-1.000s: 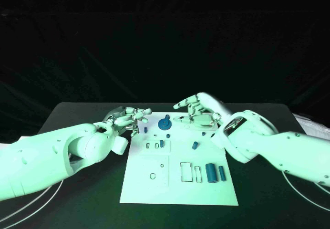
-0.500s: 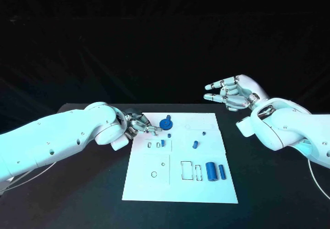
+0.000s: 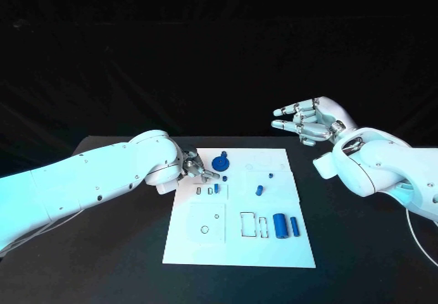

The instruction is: Assemble the parts on the task board

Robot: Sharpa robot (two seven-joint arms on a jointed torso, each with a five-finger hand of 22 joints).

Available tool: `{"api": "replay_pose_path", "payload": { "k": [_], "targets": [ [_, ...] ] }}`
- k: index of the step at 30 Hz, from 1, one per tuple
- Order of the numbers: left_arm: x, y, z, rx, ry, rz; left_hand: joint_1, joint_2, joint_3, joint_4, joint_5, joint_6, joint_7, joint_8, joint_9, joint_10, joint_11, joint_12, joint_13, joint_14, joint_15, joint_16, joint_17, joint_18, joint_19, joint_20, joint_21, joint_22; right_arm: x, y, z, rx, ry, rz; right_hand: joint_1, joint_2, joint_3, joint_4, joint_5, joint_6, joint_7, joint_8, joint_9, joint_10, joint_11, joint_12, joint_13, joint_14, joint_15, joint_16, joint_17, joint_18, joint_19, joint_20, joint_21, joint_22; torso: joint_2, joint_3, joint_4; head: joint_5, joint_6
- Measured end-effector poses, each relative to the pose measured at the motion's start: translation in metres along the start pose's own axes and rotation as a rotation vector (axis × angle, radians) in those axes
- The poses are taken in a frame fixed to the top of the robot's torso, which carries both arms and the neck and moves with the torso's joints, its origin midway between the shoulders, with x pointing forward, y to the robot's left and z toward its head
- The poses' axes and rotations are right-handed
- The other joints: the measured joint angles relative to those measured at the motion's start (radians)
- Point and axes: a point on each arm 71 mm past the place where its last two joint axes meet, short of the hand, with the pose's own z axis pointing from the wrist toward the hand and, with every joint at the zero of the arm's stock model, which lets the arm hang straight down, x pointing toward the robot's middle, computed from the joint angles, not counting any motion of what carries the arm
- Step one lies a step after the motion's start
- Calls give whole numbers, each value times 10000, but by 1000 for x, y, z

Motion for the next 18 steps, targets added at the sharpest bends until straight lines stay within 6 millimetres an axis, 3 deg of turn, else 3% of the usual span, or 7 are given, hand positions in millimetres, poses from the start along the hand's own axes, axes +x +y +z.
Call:
{"api": "replay_pose_path", "payload": {
  "k": [6, 8, 18],
  "targets": [
    [3, -5, 5, -177, 109, 361, -104, -24, -126, 12, 0, -91, -20, 117, 206, 0, 0, 75, 21, 17, -17, 0, -1, 1, 36, -36, 0, 0, 1, 0, 1, 15, 14, 44, 0, 0, -11, 11, 0, 0, 0, 0, 0, -36, 36, -22, -29, 0, 0, -3, 0, -1, 0, 0, -18, -34, 7, -8, -3, 17, -53],
    [4, -7, 7, -218, 152, 459, -104, -24, -139, 0, 0, -104, -34, 155, 246, 0, 0, 75, 42, 17, -17, 0, -1, 1, 36, -36, 0, 0, 1, 0, 1, 22, 12, 52, 0, 0, -27, 27, -1, 0, 0, 0, 0, -64, 9, -50, -40, 0, 0, -3, -1, 151, -36, -36, -46, -56, 9, -12, -6, 18, -71],
    [7, -13, 12, -332, 342, 755, -149, 21, -194, 0, 0, -140, -70, 252, 356, 0, 0, 75, 63, 17, -17, 0, -2, 2, 36, -36, 41, -1, 5, 1, 3, 4, 74, 91, 0, 0, -32, 21, 58, 0, 0, 0, 0, -84, 6, -140, -128, 0, 0, -42, -1, 152, -53, -18, -115, -158, 12, -12, -3, -37, -134]
  ]
}}
